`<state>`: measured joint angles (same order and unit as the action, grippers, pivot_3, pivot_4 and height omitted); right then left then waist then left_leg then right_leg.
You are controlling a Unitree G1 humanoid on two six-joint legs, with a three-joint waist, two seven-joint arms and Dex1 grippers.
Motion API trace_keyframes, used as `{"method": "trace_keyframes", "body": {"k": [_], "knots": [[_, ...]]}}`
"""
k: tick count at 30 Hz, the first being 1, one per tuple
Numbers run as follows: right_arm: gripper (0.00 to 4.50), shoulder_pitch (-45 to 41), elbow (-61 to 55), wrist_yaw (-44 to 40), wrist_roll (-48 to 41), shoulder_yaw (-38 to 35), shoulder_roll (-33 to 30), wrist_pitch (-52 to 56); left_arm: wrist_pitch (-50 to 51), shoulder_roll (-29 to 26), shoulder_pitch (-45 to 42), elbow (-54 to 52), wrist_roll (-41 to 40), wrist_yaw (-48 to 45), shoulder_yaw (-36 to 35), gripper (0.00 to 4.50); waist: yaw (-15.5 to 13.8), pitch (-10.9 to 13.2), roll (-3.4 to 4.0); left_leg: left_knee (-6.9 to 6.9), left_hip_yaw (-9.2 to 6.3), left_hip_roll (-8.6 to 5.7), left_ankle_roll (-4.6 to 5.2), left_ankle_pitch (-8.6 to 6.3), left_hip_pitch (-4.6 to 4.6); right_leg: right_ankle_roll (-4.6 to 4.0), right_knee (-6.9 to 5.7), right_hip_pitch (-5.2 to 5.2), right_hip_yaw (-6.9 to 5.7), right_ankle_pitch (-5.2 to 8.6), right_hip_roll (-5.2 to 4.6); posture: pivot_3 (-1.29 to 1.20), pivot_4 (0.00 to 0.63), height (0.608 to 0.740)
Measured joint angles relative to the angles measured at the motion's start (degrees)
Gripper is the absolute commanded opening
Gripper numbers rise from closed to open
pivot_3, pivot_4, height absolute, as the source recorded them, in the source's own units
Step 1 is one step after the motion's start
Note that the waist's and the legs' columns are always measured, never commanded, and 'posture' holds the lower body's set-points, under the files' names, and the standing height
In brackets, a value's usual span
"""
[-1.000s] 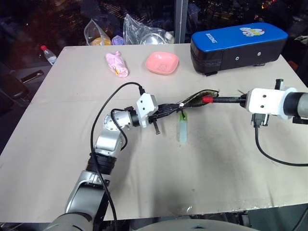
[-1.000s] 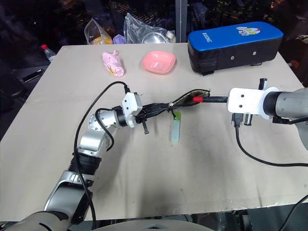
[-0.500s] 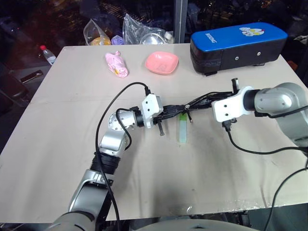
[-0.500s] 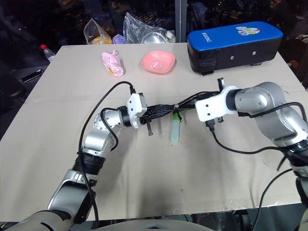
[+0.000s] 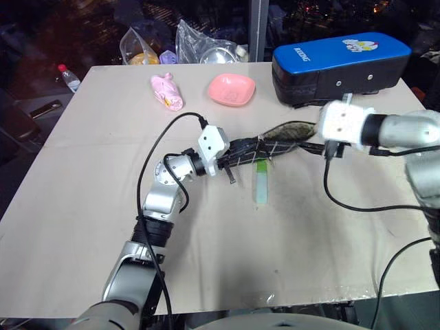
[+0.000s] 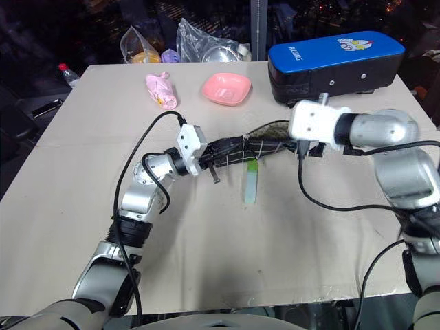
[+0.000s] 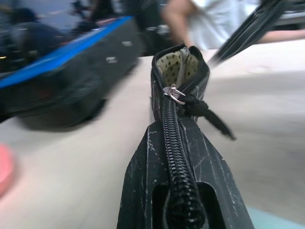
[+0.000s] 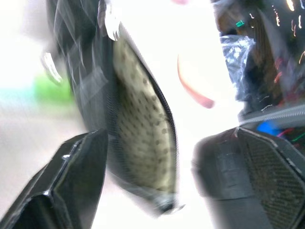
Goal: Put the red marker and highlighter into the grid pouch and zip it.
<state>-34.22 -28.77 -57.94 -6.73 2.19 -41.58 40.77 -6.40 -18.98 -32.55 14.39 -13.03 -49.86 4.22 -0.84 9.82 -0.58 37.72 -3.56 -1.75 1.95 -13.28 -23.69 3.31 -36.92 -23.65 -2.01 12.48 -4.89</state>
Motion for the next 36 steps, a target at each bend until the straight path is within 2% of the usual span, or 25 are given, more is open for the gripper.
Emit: {"method": "trace_keyframes", "body": {"k": [2, 4, 9, 15, 20, 24, 27, 30, 33, 36], "knots": [[4.40, 3.6, -6.5, 1.3, -5.2, 0.2, 3.1, 10.4, -0.1, -0.2, -0.9, 1.1, 0.1, 1.3, -1.4, 0.00, 0.1, 0.0, 0.01, 0.01, 0.01, 0.00, 0.02, -0.01, 0.00, -0.03, -0.03, -0.01, 0.00, -0.02, 0.00, 0.00, 0.150, 0.740], [4.40, 8.2, -11.4, 9.6, -7.0, 2.2, 13.5, 21.5, -0.4, -0.7, -1.8, 2.3, 0.5, 2.4, -2.1, 0.00, 0.3, 0.0, 0.00, 0.02, 0.04, -0.02, 0.02, -0.01, 0.05, -0.05, -0.12, -0.02, 0.06, -0.03, 0.02, 0.00, 0.150, 0.740], [4.40, 13.2, -9.8, 26.4, -2.8, 9.2, 24.5, 27.4, -0.4, -1.9, -2.0, 2.6, 0.5, 2.6, -2.5, 0.00, 0.1, 0.0, 0.01, 0.24, 0.04, -0.13, -0.01, 0.00, 0.00, 0.00, -0.21, -0.04, 0.09, -0.07, 0.00, 0.00, 0.150, 0.740], [4.40, 14.4, -4.0, 39.8, 2.5, 12.6, 30.7, 27.8, -0.3, -3.5, -1.8, 2.6, 0.5, 2.6, -3.7, 0.00, 0.2, 0.0, 0.01, 0.30, 0.04, -0.16, -0.04, 0.02, 0.01, 0.04, -0.23, -0.04, 0.10, -0.09, 0.03, 0.00, 0.150, 0.740], [4.40, 17.0, -3.1, 43.5, 2.5, 16.6, 34.3, 29.1, -0.1, -3.8, -1.4, 2.6, 0.5, 2.7, -3.7, 0.00, 0.5, 0.0, 0.01, 0.30, 0.04, -0.16, 0.00, 0.00, 0.01, 0.04, -0.23, -0.04, 0.11, -0.09, 0.06, 0.00, 0.150, 0.740], [4.40, 17.0, -2.2, 44.6, 2.3, 17.8, 34.5, 29.1, 0.1, -4.0, -0.9, 2.3, 0.5, 2.7, -3.7, 0.00, 0.6, 0.0, 0.01, 0.30, 0.04, -0.15, 0.01, -0.01, 0.02, 0.05, -0.23, -0.03, 0.11, -0.09, 0.06, 0.00, 0.150, 0.740], [3.54, 17.0, -2.2, 45.4, 2.4, 18.0, 33.6, 29.3, 0.6, -4.0, -0.8, 1.9, 0.5, 2.7, -3.7, 0.00, 0.6, 0.0, 0.01, 0.30, 0.03, -0.16, 0.01, -0.01, 0.02, 0.05, -0.24, -0.03, 0.10, -0.09, 0.07, 0.00, 0.150, 0.740], [2.05, 17.3, -2.6, 46.3, 2.4, 16.8, 33.2, 30.2, 1.0, -4.1, -0.7, 1.7, 0.5, 2.7, -3.7, 0.00, 0.5, 0.0, 0.01, 0.30, 0.03, -0.16, 0.01, -0.01, 0.02, 0.05, -0.23, -0.03, 0.10, -0.09, 0.06, 0.00, 0.150, 0.740], [0.75, 18.1, -4.1, 46.6, 1.9, 16.1, 33.3, 31.3, 1.1, -4.1, -0.5, 1.5, 0.6, 2.7, -3.6, 0.00, 0.4, 0.0, 0.01, 0.30, 0.03, -0.16, 0.01, -0.01, 0.02, 0.05, -0.23, -0.02, 0.10, -0.09, 0.06, 0.00, 0.150, 0.740], [0.76, 19.1, -6.7, 46.6, 1.4, 14.7, 32.1, 33.4, 1.1, -4.2, -0.4, 1.1, 0.6, 2.7, -3.6, 0.00, 0.0, 0.0, 0.01, 0.32, 0.01, -0.17, 0.02, -0.01, 0.00, 0.05, -0.21, -0.01, 0.08, -0.08, 0.02, 0.00, 0.150, 0.740]]}}
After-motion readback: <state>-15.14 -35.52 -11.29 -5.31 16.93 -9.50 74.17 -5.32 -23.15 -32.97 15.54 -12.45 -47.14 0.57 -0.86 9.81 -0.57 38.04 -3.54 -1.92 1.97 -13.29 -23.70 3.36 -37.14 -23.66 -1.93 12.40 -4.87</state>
